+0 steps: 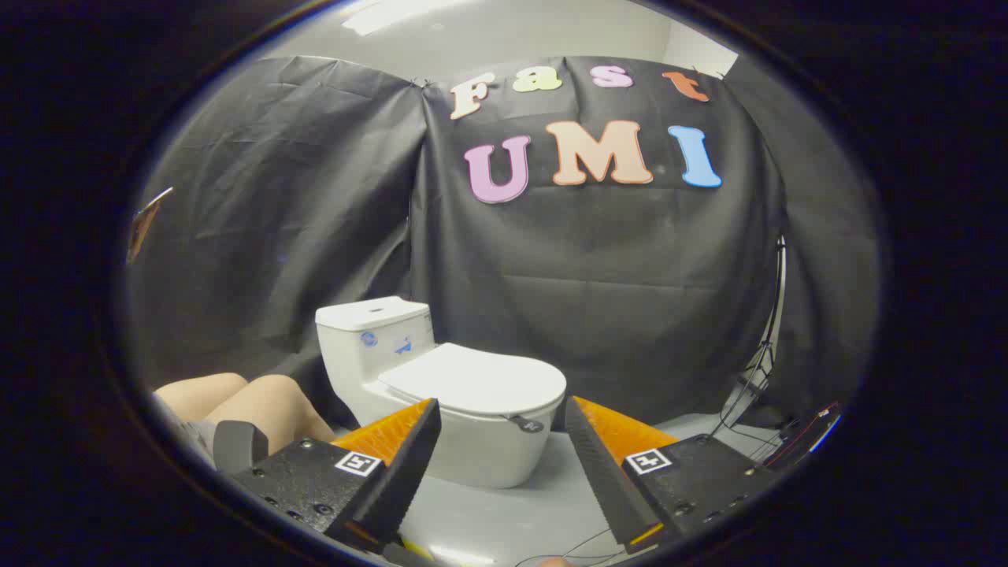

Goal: Open the toilet lid.

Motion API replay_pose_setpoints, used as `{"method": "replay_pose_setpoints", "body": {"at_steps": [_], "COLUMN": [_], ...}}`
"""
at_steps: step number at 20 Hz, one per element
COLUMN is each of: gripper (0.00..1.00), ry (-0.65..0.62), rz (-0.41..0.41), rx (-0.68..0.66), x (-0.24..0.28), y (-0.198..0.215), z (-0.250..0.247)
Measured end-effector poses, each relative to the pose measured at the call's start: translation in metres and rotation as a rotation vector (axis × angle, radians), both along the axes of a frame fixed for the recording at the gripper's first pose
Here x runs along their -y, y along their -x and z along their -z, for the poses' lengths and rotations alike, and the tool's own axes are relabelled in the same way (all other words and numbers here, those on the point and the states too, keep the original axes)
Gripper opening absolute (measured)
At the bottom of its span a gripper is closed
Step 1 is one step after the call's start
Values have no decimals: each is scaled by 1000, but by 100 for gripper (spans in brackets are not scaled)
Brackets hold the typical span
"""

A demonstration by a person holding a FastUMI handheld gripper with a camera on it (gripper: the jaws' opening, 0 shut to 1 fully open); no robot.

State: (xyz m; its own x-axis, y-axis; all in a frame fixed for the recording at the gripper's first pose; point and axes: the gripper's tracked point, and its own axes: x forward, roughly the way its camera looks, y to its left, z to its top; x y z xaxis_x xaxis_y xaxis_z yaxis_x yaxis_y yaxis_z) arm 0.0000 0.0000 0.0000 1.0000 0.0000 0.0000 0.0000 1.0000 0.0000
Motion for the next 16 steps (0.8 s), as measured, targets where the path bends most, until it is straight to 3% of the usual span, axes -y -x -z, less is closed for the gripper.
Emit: {"method": "replay_pose_setpoints", "body": {"at_steps": [16], "gripper": [97], "ry": [40], "rz": [19], "rx": [-8], "x": [12], "y": [-16], "z": [-4]}}
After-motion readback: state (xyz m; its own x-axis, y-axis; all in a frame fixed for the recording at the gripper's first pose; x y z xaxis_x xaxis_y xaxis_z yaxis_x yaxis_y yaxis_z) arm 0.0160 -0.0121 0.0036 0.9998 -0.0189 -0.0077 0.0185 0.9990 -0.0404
